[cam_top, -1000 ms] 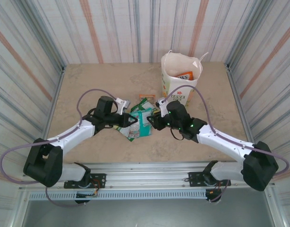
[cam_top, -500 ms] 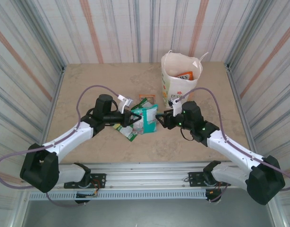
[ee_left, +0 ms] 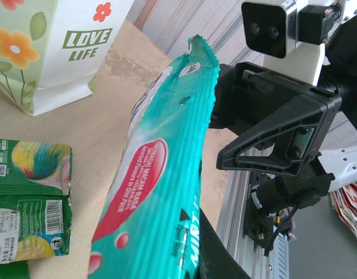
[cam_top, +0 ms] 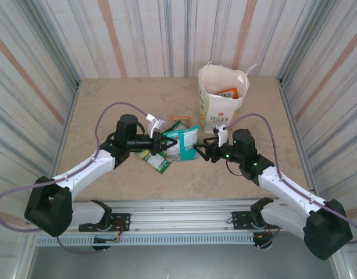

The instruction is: Place the snacks into the paper bag

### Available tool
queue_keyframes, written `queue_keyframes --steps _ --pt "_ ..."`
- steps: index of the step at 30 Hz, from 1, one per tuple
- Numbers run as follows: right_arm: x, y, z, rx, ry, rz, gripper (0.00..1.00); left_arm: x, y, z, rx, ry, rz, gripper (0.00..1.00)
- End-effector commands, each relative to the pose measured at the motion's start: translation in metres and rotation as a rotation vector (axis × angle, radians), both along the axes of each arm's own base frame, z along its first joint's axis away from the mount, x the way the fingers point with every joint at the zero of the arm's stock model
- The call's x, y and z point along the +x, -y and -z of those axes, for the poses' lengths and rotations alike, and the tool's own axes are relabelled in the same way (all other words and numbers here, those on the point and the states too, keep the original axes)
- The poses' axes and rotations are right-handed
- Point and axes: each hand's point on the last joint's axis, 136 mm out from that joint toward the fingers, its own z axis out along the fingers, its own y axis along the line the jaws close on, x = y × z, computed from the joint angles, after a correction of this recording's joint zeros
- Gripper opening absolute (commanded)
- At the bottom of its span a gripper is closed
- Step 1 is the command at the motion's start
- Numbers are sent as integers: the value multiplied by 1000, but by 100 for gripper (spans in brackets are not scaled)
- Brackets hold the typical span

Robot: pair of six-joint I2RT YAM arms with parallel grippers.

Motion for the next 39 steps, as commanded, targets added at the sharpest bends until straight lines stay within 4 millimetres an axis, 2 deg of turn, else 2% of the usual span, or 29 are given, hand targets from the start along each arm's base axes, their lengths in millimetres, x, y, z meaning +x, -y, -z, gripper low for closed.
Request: queue_keyframes --steps 1,9,25,28,29,39 --pt "-2 3 -10 41 47 4 68 -7 8 -32 -67 103 73 0" --pt "-4 14 -5 98 8 11 70 -9 13 -47 -94 144 107 0" --pt "-8 1 -10 155 -19 -88 71 -12 29 -55 -109 160 177 0" --pt "-8 -2 -18 172 -6 -111 71 -12 31 -56 -112 160 185 0" --pt "-6 -4 -13 170 -28 -121 71 -13 31 -57 -115 162 191 0" --pt "-26 -17 -42 262 46 -285 67 -4 31 -51 -85 171 137 0"
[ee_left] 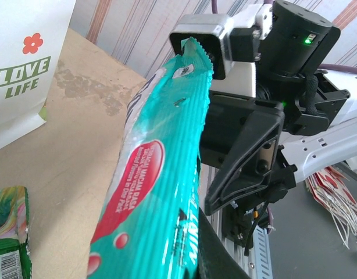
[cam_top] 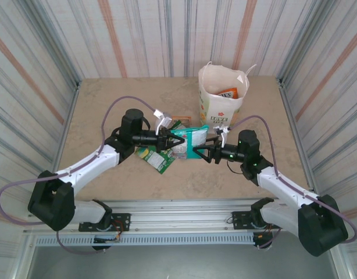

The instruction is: Place the snacks into the paper bag

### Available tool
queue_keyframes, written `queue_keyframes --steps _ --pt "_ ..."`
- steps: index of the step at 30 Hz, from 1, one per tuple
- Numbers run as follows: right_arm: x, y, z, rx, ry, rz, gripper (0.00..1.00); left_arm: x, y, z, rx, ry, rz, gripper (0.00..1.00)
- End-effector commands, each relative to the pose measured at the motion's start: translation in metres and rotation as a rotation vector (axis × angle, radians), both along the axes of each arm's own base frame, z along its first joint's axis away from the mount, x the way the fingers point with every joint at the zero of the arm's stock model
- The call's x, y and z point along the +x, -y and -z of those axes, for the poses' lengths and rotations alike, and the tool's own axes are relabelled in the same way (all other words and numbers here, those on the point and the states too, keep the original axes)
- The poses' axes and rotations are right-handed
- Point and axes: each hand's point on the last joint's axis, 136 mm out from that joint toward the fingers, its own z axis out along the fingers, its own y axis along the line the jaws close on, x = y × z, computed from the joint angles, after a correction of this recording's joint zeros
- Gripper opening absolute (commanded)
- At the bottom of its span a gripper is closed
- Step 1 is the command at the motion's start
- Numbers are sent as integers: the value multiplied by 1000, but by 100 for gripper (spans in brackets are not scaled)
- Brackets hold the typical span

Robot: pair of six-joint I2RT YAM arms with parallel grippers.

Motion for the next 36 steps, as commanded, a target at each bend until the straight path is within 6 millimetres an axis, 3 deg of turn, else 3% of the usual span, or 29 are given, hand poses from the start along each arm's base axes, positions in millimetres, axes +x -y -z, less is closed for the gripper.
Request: queue_keyframes --steps 1,9,17,18,24,29,33,36 --pt "-10 -4 -28 65 72 -75 64 7 4 -21 -31 97 -7 0" --pt "-17 -3 -31 63 90 -98 40 19 7 -12 -4 82 -38 0" --pt "-8 0 -20 24 53 -42 28 28 9 -5 24 67 -61 0" --pt "-9 2 -27 29 75 -28 26 29 9 -4 28 66 -67 0" --pt "0 11 -27 9 77 65 19 38 10 0 53 54 -93 8" --pt "6 23 -33 -7 90 149 13 47 8 0 75 51 -141 28" --pt "8 34 -45 -26 112 206 10 56 5 0 102 47 -195 60" --pt "11 43 -57 -56 121 250 10 66 -2 0 131 53 -269 75"
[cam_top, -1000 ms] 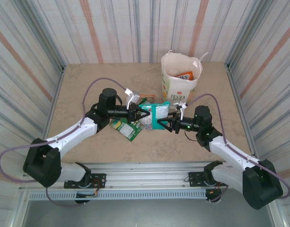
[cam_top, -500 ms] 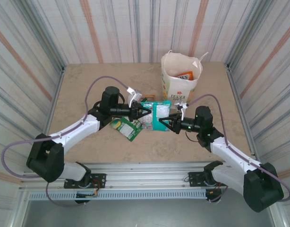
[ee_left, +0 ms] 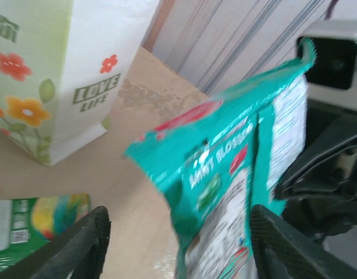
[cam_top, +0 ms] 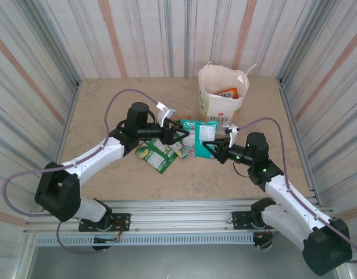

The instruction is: Place the snacks into the paper bag

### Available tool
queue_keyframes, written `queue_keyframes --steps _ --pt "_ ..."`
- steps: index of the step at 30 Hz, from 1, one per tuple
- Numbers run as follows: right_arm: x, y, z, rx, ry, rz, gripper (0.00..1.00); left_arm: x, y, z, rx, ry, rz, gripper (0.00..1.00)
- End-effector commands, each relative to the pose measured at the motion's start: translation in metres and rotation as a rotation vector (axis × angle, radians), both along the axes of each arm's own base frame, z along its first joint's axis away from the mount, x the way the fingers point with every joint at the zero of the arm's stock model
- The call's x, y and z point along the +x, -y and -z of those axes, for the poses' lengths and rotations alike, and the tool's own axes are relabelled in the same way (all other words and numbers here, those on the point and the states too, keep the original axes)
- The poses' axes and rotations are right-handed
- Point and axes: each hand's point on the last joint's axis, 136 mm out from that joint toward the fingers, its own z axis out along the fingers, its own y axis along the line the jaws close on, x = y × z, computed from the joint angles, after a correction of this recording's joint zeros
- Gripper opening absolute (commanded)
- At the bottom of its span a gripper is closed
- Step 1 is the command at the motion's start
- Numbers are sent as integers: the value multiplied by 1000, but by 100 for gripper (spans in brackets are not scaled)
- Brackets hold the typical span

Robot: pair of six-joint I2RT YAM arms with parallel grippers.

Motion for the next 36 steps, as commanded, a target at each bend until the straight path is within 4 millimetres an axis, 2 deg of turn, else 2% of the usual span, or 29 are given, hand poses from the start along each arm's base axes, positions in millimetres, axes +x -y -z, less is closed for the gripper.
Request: queue_keyframes --steps 1,8,12,17,25,31,36 --pt "7 12 -36 -29 87 71 10 18 -9 -6 38 30 -110 77" --pt "11 33 -73 -123 167 168 8 39 -19 -3 70 42 -233 82" --pt "21 50 -98 -176 220 241 8 46 -24 0 106 42 -280 83" --pt "41 69 -136 -186 274 334 8 52 -27 -5 134 62 -303 83" --pt "82 89 -185 -214 348 448 8 59 -23 -13 143 82 -299 84" --pt "117 98 -206 -230 357 522 8 67 -21 -18 158 97 -306 86" --pt "139 105 -211 -246 350 568 8 74 -19 -19 167 104 -311 86"
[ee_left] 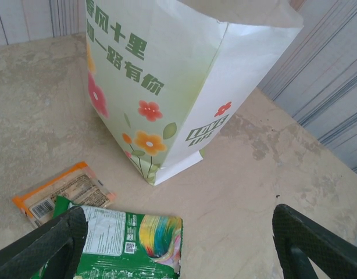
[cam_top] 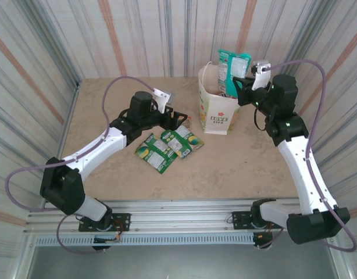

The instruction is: Place the snacks into the paper bag

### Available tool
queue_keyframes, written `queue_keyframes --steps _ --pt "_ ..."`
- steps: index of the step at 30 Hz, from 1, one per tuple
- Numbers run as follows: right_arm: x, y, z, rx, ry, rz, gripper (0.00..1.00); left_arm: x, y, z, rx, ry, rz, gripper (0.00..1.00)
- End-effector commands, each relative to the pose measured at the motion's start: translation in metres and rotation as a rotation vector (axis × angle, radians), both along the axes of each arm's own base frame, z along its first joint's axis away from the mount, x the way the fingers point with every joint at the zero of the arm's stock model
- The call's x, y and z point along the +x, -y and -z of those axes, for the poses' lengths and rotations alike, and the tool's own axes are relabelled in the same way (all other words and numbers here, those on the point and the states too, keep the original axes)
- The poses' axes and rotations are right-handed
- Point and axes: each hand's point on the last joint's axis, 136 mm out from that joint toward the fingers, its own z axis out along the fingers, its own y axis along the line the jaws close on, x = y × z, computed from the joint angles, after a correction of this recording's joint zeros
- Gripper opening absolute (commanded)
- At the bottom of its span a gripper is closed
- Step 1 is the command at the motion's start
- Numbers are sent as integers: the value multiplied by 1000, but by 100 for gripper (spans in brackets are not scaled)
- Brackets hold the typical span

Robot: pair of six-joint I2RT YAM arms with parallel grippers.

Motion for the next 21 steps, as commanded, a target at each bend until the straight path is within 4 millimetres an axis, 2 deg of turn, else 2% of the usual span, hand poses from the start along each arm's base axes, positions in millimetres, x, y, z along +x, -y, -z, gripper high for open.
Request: queue_keyframes --steps 1,11,19,21 --pt "11 11 -29 -15 86 55 8 8 -1 -6 23 27 -12 86" --pt "55 17 -1 -28 2 120 9 15 3 -4 29 33 -6 87" --pt "94 18 43 -49 -112 162 8 18 5 -5 35 39 -5 87" --pt "101 15 54 -49 -140 150 10 18 4 -4 40 39 -7 87"
